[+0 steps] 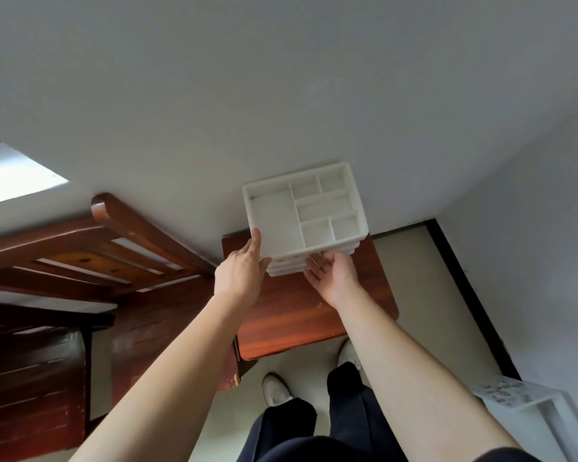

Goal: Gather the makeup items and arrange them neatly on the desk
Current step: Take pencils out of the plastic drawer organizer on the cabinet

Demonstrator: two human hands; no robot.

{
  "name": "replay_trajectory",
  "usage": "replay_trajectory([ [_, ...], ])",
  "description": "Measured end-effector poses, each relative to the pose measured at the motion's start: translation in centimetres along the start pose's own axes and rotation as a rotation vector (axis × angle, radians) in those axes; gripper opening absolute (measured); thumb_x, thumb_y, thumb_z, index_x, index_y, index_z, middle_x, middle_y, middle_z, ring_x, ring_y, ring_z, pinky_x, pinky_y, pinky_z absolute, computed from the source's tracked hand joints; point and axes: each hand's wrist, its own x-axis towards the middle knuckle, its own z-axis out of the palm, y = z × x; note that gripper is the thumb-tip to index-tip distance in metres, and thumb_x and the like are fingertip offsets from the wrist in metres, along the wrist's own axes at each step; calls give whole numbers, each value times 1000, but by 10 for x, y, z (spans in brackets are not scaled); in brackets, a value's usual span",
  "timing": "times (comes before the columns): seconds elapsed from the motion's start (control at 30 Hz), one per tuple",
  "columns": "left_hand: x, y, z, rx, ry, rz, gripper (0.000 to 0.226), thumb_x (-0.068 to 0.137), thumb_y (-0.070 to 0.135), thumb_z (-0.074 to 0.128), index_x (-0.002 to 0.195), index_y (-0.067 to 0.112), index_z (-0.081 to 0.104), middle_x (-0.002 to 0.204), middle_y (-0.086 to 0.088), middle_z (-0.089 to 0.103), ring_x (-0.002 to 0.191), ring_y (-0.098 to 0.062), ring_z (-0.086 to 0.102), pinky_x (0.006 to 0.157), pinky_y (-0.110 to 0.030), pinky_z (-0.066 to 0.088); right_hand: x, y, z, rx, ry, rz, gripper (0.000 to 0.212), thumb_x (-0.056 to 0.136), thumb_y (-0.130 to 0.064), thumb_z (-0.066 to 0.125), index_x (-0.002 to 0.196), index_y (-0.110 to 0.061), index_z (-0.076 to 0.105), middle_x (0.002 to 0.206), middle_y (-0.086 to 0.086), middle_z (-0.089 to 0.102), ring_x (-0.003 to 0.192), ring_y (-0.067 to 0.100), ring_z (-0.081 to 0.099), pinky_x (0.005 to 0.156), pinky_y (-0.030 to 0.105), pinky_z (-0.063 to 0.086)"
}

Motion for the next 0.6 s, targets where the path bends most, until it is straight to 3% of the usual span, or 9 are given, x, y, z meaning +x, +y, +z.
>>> replay_trajectory([
  [0.33, -2, 3, 0, -26, 20, -41, 61, 102, 38, 45, 154, 24, 16, 123, -1, 64, 95, -29, 63, 60, -33, 39, 3, 7, -17, -136, 12, 35, 23, 94, -10, 40, 103, -18, 60, 92, 5, 64, 98, 24, 62, 95, 43, 45],
  [0.5, -2, 5, 1, -30, 24, -56, 62, 102, 38, 45, 154, 24, 15, 117, -2, 65, 91, -29, 63, 59, -33, 40, 1, 13, -25, -88, -43, 61, 29, 91, -20, 46, 118, -19, 59, 115, 8, 66, 113, 27, 61, 96, 44, 45],
  [0.6, -3, 6, 0, -52, 30, -64, 62, 101, 38, 47, 154, 23, 16, 112, -3, 65, 92, -28, 63, 60, -33, 38, -2, 8, -16, 67, -137, 47, 43, 84, -44, 52, 115, -15, 60, 120, 9, 62, 117, 27, 58, 105, 43, 41],
])
